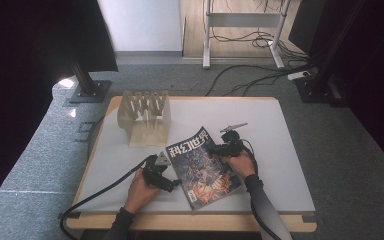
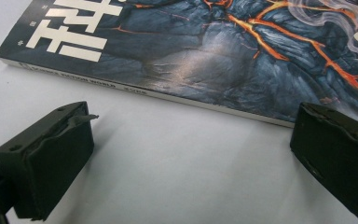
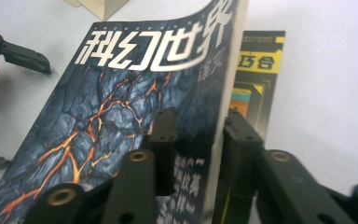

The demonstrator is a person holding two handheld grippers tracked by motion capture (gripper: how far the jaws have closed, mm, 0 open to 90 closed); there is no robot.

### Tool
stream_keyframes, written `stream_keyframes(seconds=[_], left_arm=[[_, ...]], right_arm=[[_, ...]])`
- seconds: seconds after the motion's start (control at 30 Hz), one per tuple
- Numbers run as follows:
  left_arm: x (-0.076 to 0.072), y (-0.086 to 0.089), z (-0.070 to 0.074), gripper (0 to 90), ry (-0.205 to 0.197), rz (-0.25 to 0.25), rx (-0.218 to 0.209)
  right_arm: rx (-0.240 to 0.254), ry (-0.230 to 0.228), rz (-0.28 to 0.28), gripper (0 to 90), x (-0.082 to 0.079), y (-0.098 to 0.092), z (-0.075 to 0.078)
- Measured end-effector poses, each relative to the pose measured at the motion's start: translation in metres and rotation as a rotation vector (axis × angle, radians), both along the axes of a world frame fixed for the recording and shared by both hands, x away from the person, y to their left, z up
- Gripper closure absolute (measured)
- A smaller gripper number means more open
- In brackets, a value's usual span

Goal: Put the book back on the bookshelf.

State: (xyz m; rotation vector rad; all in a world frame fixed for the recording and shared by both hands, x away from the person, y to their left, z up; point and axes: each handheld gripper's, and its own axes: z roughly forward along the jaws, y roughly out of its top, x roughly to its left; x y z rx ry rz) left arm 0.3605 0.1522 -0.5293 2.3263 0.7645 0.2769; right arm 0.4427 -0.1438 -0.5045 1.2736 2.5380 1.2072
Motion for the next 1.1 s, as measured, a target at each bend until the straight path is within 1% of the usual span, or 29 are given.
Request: stream_keyframes(seconds=[0.07, 0.1, 0.13, 0.17, 0.2, 0.23, 0.27, 0.3, 0.33, 0.37, 0.4, 0.43, 0.47, 0.5, 0.53, 0.6, 0.63, 0.7, 0.77, 0.8, 0.87, 0.9, 0.93, 0.97, 1.07, 1.1], left_arm=[[0.0, 0.0, 0.0, 0.0, 0.001, 0.0, 0.0], [0.0, 0.0, 0.0, 0.0, 0.001, 0.0, 0.0], [0.0, 0.0, 0.0, 0.0, 0.002, 0.0, 0.0], [0.0, 0.0, 0.0, 0.0, 0.003, 0.002, -0.001], [0.0, 0.0, 0.0, 0.0, 0.004, 0.002, -0.001], [0.0, 0.0, 0.0, 0.0, 0.004, 0.003, -0.002], [0.0, 0.0, 0.0, 0.0, 0.003, -0.001, 0.003], [0.0, 0.0, 0.0, 0.0, 0.004, 0.0, 0.003], [0.0, 0.001, 0.001, 0.0, 0.005, -0.002, 0.004], [0.0, 0.0, 0.0, 0.0, 0.005, 0.0, 0.0], [0.0, 0.001, 0.0, 0.0, 0.005, 0.001, 0.0], [0.0, 0.001, 0.0, 0.0, 0.005, 0.001, 0.0], [0.0, 0.001, 0.001, 0.0, 0.006, -0.003, 0.002], [0.0, 0.001, 0.001, 0.0, 0.006, -0.003, 0.002], [0.0, 0.002, 0.001, 0.0, 0.007, -0.004, 0.0], [0.0, 0.003, 0.001, 1.3, 0.006, -0.007, -0.005], [0.0, 0.004, 0.001, 1.3, 0.008, -0.01, -0.008], [0.002, 0.006, 0.002, 1.6, 0.026, -0.011, -0.02], [0.004, 0.007, 0.005, 0.0, 0.069, -0.011, -0.043], [0.005, 0.008, 0.007, 0.5, 0.084, -0.015, -0.056], [0.008, 0.006, 0.01, 0.3, 0.093, -0.025, -0.083], [0.009, 0.005, 0.011, 0.3, 0.098, -0.032, -0.098], [0.011, 0.003, 0.012, 0.2, 0.101, -0.04, -0.115], [0.013, 0.001, 0.013, 0.1, 0.108, -0.041, -0.135], [0.021, -0.005, 0.015, 0.1, 0.12, -0.045, -0.155], [0.026, -0.007, 0.015, 0.1, 0.136, -0.049, -0.179]], right_arm=[[-0.014, -0.015, 0.019, 77.2, -0.003, 0.002, 0.006], [-0.011, -0.041, 0.044, 79.9, -0.008, 0.002, 0.014], [-0.011, -0.041, 0.044, 79.9, -0.008, 0.002, 0.014], [-0.033, -0.071, 0.066, 80.4, -0.014, 0.005, 0.023], [-0.033, -0.071, 0.066, 80.4, -0.014, 0.005, 0.023], [-0.063, -0.104, 0.085, 80.7, -0.021, 0.009, 0.031], [-0.063, -0.104, 0.085, 80.7, -0.021, 0.009, 0.031], [-0.078, -0.13, 0.105, 81.0, -0.026, 0.013, 0.038], [-0.078, -0.13, 0.105, 81.0, -0.026, 0.013, 0.038], [-0.079, -0.136, 0.106, 81.2, -0.029, 0.015, 0.041], [-0.072, -0.154, 0.105, 81.5, -0.033, 0.016, 0.047], [-0.072, -0.154, 0.105, 81.5, -0.033, 0.016, 0.047], [-0.063, -0.173, 0.103, 81.6, -0.037, 0.017, 0.051], [-0.063, -0.173, 0.103, 81.6, -0.037, 0.017, 0.051], [-0.058, -0.183, 0.104, 81.7, -0.039, 0.017, 0.053], [-0.03, -0.204, 0.108, 81.8, -0.045, 0.015, 0.059], [-0.03, -0.204, 0.108, 81.8, -0.045, 0.015, 0.059], [-0.018, -0.219, 0.111, 81.8, -0.048, 0.013, 0.064], [-0.005, -0.23, 0.113, 81.8, -0.051, 0.011, 0.069], [-0.001, -0.236, 0.116, 81.7, -0.052, 0.01, 0.071], [0.006, -0.249, 0.125, 81.8, -0.057, 0.008, 0.078], [0.006, -0.249, 0.125, 81.8, -0.057, 0.008, 0.078], [0.003, -0.261, 0.131, 81.7, -0.059, 0.008, 0.082], [0.003, -0.263, 0.133, 81.7, -0.06, 0.008, 0.084], [0.007, -0.268, 0.134, 81.7, -0.063, 0.008, 0.087], [0.011, -0.274, 0.14, 81.7, -0.064, 0.007, 0.09]])
